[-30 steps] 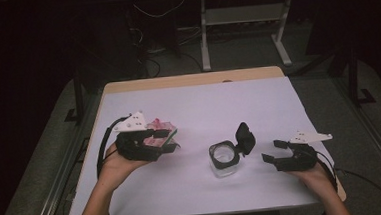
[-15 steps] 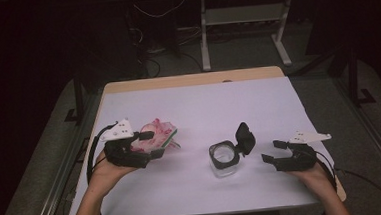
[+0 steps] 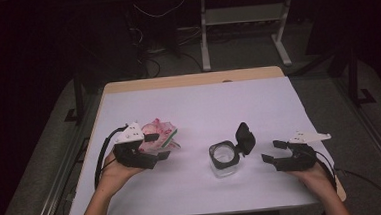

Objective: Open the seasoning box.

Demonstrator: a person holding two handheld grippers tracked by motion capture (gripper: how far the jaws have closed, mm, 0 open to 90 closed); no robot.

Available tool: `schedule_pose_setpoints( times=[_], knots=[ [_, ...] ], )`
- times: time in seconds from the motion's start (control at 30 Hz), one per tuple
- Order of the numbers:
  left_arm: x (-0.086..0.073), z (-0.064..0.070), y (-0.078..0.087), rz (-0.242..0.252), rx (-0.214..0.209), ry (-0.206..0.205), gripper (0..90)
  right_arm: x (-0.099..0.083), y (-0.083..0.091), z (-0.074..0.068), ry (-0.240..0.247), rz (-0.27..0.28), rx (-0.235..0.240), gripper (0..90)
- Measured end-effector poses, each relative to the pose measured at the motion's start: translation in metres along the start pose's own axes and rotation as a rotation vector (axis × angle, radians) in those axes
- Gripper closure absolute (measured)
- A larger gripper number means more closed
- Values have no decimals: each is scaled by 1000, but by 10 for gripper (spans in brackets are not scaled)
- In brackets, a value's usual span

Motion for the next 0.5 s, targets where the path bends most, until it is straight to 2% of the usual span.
schedule_pose_setpoints(
  times=[0.07,0.1,0.2,0.23,0.5],
  knots=[
    [0,0,-3,3,-1,2,278,0,0,0,1,0,1,238],
    [0,-1,-6,8,11,-10,296,0,0,0,3,0,1,238],
    [-1,-3,-9,6,19,-8,311,0,0,0,2,0,2,238],
    [-3,-4,-11,3,33,-1,317,0,0,0,-1,0,1,238],
    [-6,-9,-10,5,59,-5,491,0,0,0,-3,-1,4,238]
  ],
)
Point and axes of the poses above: each handheld gripper's, and its own axes: y roughly backward along the jaws, x roughly out of its top, z roughly to its right, the point moved 7 cm from there along -y, roughly forward along the jaws, and after that the axes turned 13 degrees about -x, right-handed, at the moved point
